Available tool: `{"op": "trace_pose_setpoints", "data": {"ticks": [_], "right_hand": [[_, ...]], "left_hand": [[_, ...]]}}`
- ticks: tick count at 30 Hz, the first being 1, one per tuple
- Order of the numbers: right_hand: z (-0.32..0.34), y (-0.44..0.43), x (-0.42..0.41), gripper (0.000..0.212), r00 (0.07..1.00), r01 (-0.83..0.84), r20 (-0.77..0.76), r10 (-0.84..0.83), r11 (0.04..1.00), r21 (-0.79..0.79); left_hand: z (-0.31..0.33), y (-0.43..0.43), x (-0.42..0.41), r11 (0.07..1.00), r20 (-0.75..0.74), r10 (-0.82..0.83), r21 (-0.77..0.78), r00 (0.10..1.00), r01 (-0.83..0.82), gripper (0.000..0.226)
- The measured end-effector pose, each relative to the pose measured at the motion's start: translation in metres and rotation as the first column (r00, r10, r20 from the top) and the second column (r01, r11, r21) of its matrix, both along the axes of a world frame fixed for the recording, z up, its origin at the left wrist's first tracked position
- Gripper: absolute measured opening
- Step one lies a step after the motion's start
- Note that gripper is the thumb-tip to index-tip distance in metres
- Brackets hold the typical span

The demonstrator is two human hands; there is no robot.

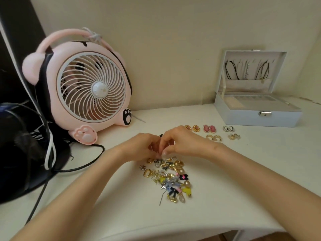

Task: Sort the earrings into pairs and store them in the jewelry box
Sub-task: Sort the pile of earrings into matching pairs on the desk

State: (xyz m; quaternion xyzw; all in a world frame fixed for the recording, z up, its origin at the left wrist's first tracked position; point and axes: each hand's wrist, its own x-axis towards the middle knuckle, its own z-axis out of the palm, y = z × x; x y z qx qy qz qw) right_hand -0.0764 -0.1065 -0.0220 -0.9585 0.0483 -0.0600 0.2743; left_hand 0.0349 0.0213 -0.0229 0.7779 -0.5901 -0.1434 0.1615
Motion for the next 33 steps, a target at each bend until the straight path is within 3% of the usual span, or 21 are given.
{"op": "trace_pose_setpoints", "data": {"ticks": [11, 17, 23, 29, 33], "right_hand": [[-0.013, 0.002, 0.003, 0.010, 0.999, 0.041, 0.026, -0.045, 0.991, 0.126], [-0.010, 0.015, 0.014, 0.009, 0.998, -0.051, 0.036, 0.051, 0.999, 0.002], [-0.010, 0.028, 0.028, 0.012, 0.990, -0.134, -0.054, 0.131, 0.988, -0.071], [-0.008, 0.024, 0.025, 0.017, 0.990, -0.105, -0.104, 0.096, 0.990, -0.091], [-0.005, 0.017, 0.014, 0.016, 0.999, -0.021, -0.028, 0.022, 0.998, 0.055]], "left_hand": [[-0.003, 0.013, 0.019, 0.991, 0.114, 0.135, -0.033, 0.984, -0.132, 0.019], [-0.003, 0.014, 0.021, 0.990, 0.160, 0.139, -0.011, 0.977, -0.139, 0.015], [0.000, 0.019, 0.025, 0.980, 0.234, 0.195, -0.012, 0.952, -0.198, 0.008], [0.014, 0.027, 0.024, 0.966, 0.108, 0.225, -0.152, 0.968, -0.207, 0.021], [0.025, 0.038, 0.016, 0.996, -0.037, 0.042, 0.086, 0.998, -0.038, 0.016]]}}
